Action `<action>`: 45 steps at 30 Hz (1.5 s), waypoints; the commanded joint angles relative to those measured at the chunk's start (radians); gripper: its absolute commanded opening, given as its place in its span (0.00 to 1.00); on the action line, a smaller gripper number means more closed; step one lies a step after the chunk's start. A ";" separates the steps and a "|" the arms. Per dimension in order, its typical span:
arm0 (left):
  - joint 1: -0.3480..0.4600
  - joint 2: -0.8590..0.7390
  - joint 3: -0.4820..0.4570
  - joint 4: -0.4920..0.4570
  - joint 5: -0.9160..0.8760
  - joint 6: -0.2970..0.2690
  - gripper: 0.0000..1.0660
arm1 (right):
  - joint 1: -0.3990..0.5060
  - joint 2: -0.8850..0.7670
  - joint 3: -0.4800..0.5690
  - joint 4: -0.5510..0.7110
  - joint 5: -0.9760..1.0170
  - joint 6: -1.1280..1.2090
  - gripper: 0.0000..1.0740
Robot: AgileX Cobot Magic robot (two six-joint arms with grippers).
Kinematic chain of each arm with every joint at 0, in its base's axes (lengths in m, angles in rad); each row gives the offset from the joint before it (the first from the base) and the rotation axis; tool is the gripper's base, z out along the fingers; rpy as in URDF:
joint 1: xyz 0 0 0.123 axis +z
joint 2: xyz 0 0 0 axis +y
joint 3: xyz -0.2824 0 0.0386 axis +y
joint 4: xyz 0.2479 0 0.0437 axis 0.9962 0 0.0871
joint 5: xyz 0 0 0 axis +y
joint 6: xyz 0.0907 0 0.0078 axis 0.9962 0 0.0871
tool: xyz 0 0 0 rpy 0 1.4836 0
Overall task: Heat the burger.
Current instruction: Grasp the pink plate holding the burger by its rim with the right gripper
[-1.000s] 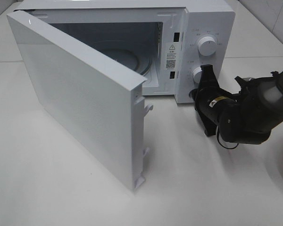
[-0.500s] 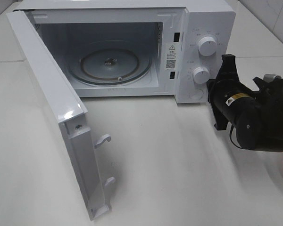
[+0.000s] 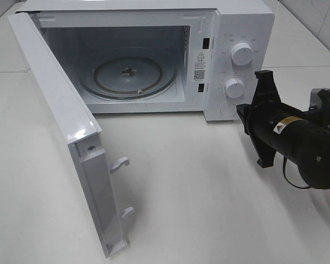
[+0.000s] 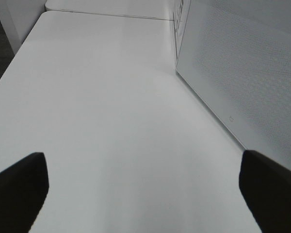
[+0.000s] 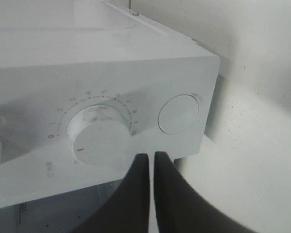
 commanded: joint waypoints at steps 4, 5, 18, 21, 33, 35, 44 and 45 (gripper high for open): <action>-0.001 -0.013 0.001 -0.003 -0.017 -0.013 0.94 | -0.001 -0.169 0.016 -0.014 0.227 -0.243 0.02; -0.001 -0.013 0.001 -0.003 -0.017 -0.013 0.94 | -0.001 -0.169 0.016 -0.014 0.227 -0.243 0.02; -0.001 -0.013 0.001 -0.003 -0.017 -0.013 0.94 | -0.003 -0.431 0.010 -0.014 0.616 -0.795 0.05; -0.001 -0.013 0.001 -0.003 -0.017 -0.013 0.94 | -0.003 -0.457 0.010 -0.016 0.686 -0.904 0.05; -0.001 -0.013 0.001 -0.003 -0.017 -0.013 0.94 | -0.004 -0.513 -0.114 -0.183 1.245 -1.256 0.07; -0.001 -0.013 0.001 -0.003 -0.017 -0.013 0.94 | -0.004 -0.513 -0.131 -0.225 1.293 -1.253 0.07; -0.001 -0.013 0.001 -0.003 -0.017 -0.013 0.94 | -0.025 -0.513 -0.251 -0.439 1.621 -1.225 0.10; -0.001 -0.013 0.001 -0.003 -0.017 -0.013 0.94 | -0.054 -0.513 -0.273 -0.439 1.691 -1.225 0.11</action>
